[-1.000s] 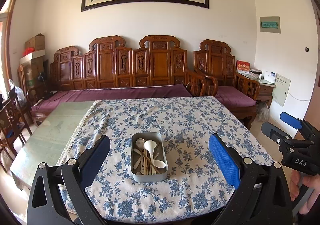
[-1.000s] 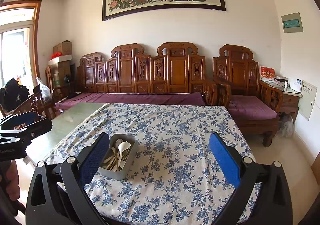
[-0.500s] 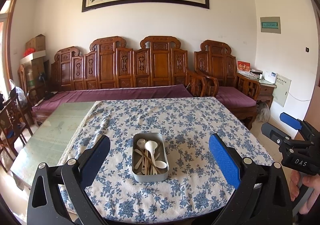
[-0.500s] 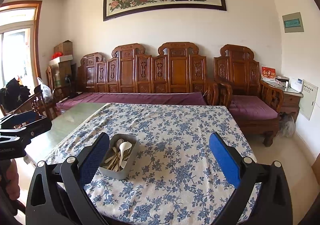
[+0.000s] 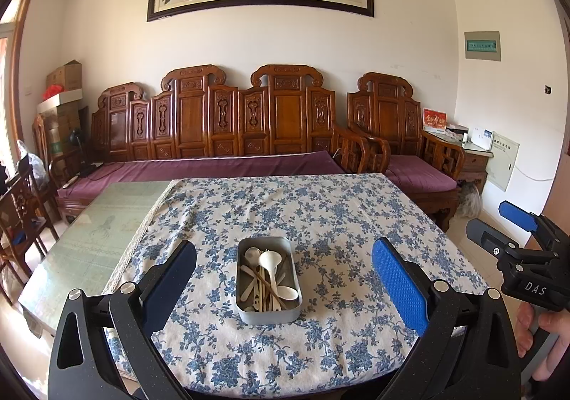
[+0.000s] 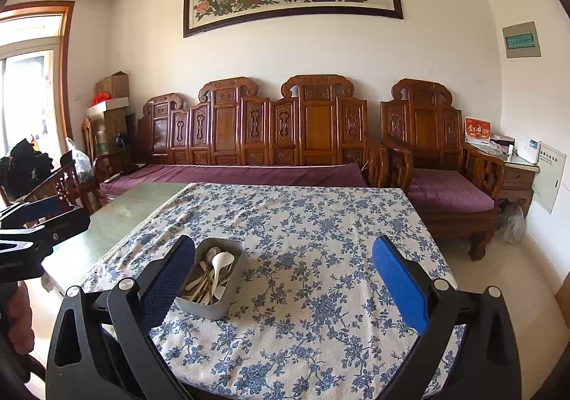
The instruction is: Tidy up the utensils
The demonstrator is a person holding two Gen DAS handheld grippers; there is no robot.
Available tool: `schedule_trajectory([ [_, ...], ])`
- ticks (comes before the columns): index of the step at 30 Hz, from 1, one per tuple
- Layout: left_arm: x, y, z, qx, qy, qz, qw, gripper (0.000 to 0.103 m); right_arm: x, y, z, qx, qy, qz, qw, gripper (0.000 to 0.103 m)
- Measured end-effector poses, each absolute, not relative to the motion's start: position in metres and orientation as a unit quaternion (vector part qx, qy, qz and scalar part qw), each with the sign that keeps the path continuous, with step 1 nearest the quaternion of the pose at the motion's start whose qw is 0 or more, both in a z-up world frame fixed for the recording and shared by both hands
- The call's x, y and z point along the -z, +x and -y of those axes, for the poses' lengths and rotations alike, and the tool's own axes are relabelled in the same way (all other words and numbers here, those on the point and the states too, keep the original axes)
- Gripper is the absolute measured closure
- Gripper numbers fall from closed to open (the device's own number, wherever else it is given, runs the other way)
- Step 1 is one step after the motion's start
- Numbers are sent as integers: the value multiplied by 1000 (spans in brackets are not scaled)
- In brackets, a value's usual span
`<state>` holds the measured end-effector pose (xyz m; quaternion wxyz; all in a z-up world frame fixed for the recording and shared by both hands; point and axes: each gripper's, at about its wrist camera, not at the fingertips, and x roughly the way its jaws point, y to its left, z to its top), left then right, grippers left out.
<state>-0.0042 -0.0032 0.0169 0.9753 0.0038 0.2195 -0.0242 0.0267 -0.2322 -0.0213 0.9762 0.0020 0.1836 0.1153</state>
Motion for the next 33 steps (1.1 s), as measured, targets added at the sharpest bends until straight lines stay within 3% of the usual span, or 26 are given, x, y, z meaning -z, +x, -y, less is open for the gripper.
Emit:
schedule_trajectory([
  [33, -21, -9, 8, 30, 0, -215, 976, 8, 20, 26, 230, -115, 3, -181, 977, 3],
])
